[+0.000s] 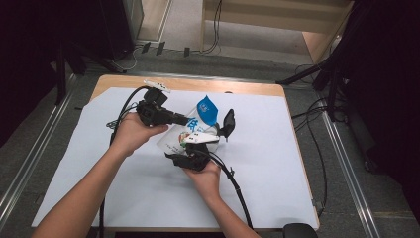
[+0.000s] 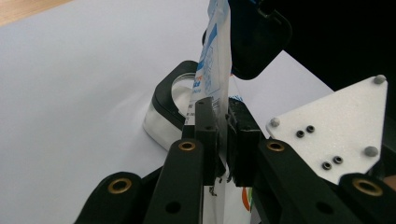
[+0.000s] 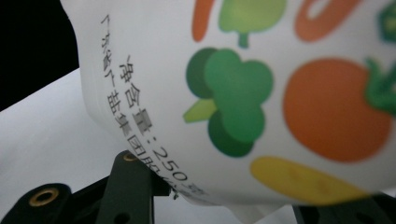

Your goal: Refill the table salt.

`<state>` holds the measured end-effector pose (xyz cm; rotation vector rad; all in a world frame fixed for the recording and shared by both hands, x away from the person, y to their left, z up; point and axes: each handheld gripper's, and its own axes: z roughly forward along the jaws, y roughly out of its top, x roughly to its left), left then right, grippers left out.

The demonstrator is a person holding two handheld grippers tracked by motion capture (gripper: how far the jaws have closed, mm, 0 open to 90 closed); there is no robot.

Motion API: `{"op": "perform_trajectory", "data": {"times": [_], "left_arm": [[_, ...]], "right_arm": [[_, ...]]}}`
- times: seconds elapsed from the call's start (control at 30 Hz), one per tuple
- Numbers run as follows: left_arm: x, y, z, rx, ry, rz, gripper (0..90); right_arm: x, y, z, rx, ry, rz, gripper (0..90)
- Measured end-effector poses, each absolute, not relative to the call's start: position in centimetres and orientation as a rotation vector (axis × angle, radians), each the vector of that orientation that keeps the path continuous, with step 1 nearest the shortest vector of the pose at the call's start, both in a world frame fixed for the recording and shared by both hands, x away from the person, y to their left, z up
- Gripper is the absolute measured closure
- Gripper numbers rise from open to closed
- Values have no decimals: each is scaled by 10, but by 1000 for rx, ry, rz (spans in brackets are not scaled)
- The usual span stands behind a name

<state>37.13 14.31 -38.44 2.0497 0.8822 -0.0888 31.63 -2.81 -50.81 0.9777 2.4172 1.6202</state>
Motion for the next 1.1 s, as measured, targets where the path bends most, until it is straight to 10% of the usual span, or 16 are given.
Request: {"op": "perform_trajectory", "data": {"times": [1.1], "left_arm": [[358,153,-376,2059,800,-97,900]], "right_arm": [[317,-42,-514,1045,2328,1619,569]]}}
